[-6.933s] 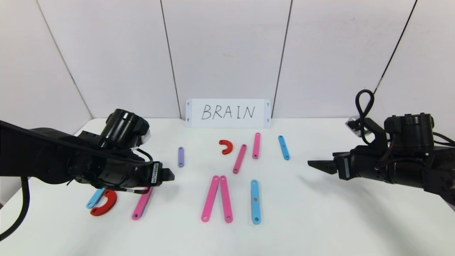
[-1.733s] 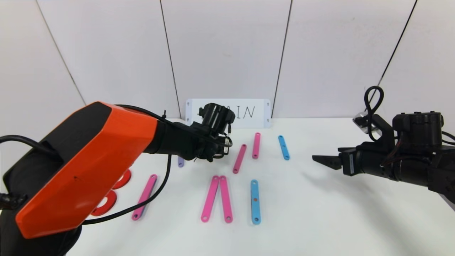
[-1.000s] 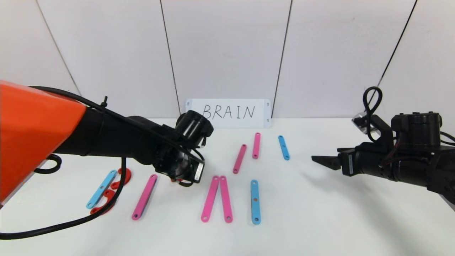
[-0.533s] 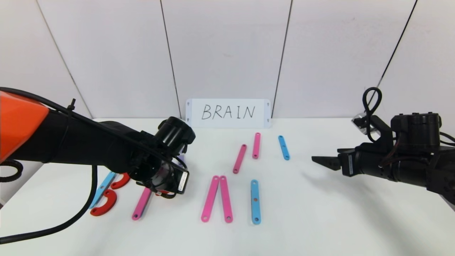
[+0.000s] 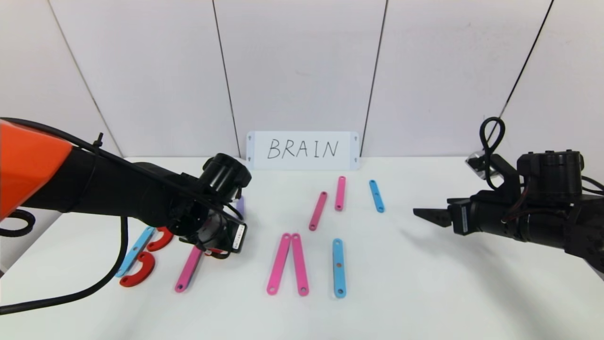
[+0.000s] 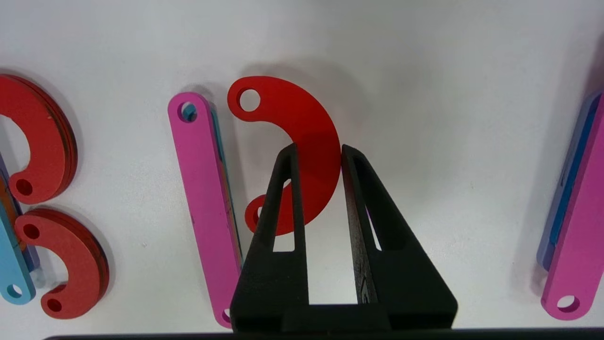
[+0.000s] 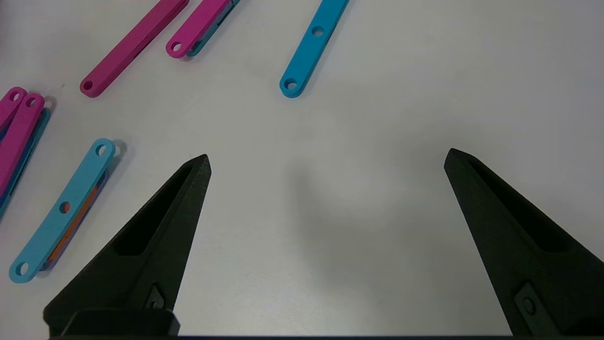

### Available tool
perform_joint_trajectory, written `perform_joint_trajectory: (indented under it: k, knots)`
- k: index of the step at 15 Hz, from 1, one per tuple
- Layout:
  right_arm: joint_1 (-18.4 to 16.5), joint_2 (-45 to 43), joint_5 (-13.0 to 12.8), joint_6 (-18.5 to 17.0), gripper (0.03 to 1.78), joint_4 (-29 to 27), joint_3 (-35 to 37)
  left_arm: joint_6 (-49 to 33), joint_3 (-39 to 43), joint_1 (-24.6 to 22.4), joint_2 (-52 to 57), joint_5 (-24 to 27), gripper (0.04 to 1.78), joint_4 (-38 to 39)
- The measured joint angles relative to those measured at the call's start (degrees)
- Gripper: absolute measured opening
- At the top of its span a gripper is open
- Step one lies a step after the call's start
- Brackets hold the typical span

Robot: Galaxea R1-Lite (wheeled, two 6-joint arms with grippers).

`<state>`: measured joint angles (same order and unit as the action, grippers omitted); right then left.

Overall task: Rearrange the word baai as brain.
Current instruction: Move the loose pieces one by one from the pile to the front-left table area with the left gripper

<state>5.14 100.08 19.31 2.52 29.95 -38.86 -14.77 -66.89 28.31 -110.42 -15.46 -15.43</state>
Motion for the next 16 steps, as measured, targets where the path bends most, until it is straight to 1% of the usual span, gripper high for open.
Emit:
perform_joint_trajectory:
  k: [5,7,9,11,12,14,15,16]
  knots:
    - [0.0,0.0,0.0,0.0,1.73,0.0,0.0,1.3,-0.2,-0.8,-1.5,0.3,0.30,2.3]
    - [0.0,0.0,0.0,0.0,1.73,0.0,0.0,1.6,-0.3,-1.1,-1.9,2.1,0.30,2.8]
    - [0.0,0.0,0.0,0.0,1.73,0.0,0.0,1.7,-0.3,-1.5,-2.1,2.5,0.30,2.9]
    - [0.0,0.0,0.0,0.0,1.73,0.0,0.0,1.6,-0.3,-1.7,-2.2,2.5,0.34,3.0]
    - [0.0,0.0,0.0,0.0,1.73,0.0,0.0,1.5,-0.4,-1.7,-2.2,2.5,0.39,3.0]
    - [0.0,0.0,0.0,0.0,1.73,0.0,0.0,1.7,-0.4,-1.6,-2.3,2.4,0.58,2.9]
    - [0.0,0.1,0.0,0.0,1.73,0.0,0.0,1.8,-0.4,-1.7,-2.3,2.4,0.72,2.9]
    - [0.0,0.1,0.0,0.0,1.73,0.0,0.0,1.8,-0.4,-1.7,-2.3,2.4,0.90,2.9]
